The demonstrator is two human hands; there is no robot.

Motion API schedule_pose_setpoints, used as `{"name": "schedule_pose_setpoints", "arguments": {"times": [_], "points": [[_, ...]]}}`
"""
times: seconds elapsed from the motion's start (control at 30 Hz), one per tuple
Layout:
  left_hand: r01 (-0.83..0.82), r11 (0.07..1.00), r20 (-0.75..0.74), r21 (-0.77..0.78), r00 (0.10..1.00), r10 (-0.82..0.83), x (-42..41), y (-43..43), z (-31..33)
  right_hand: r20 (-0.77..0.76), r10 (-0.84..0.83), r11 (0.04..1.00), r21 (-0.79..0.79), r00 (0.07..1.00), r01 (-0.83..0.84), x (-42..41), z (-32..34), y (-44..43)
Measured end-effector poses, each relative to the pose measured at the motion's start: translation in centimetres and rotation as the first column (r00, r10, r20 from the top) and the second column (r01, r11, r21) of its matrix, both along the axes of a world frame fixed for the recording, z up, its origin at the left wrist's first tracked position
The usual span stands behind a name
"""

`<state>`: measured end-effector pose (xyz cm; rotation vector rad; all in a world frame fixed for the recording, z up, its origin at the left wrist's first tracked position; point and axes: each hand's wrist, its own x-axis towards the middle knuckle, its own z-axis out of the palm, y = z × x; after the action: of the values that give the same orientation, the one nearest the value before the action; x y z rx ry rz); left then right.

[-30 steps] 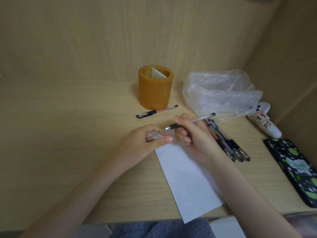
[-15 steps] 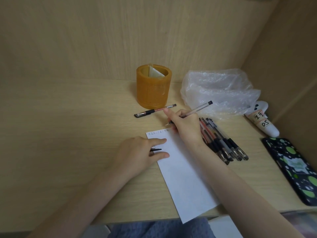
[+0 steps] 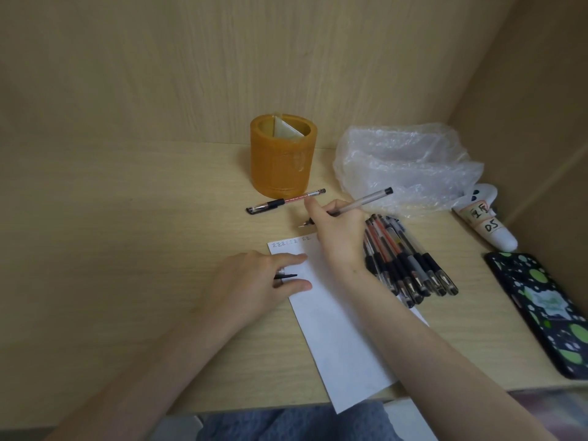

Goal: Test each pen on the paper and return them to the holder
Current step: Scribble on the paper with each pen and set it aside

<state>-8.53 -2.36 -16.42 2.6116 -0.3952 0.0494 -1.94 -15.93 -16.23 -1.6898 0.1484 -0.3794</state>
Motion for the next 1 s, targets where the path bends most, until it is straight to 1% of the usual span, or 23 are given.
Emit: {"name": "schedule_pose_setpoints", "arguments": {"times": [0.1,0.3,0.4,0.6,1.0], "points": [[-0.006,0.999,-0.019,-0.032,1.000,0.006,-0.1,0.0,0.1,0.003,0.011,0.999,-0.045,1.000,-0.011,-0.1,-0.5,-0.4],[-0.013,1.000,-0.040,-0.020,0.999,0.013,0.1,0.1,0.1,0.003,0.067,0.988,-0.141,0.998,-0.066,0.3,-0.1,-2.0],[-0.011,1.000,-0.031,-0.018,0.999,0.011,0.0,0.0,0.2,0.025,0.059,0.985,-0.166,0.998,-0.054,0.3,-0.5,-2.1],[-0.016,1.000,-0.031,-0.018,0.999,0.015,-0.2,0.1,0.1,0.041,0.063,0.987,-0.150,0.997,-0.056,0.3,-0.8,-2.1],[-0.012,0.999,-0.017,-0.037,1.000,0.011,-0.2,0.1,0.0,0.063,0.061,0.980,-0.192,0.996,-0.048,0.5,-1.1,-2.0]]}}
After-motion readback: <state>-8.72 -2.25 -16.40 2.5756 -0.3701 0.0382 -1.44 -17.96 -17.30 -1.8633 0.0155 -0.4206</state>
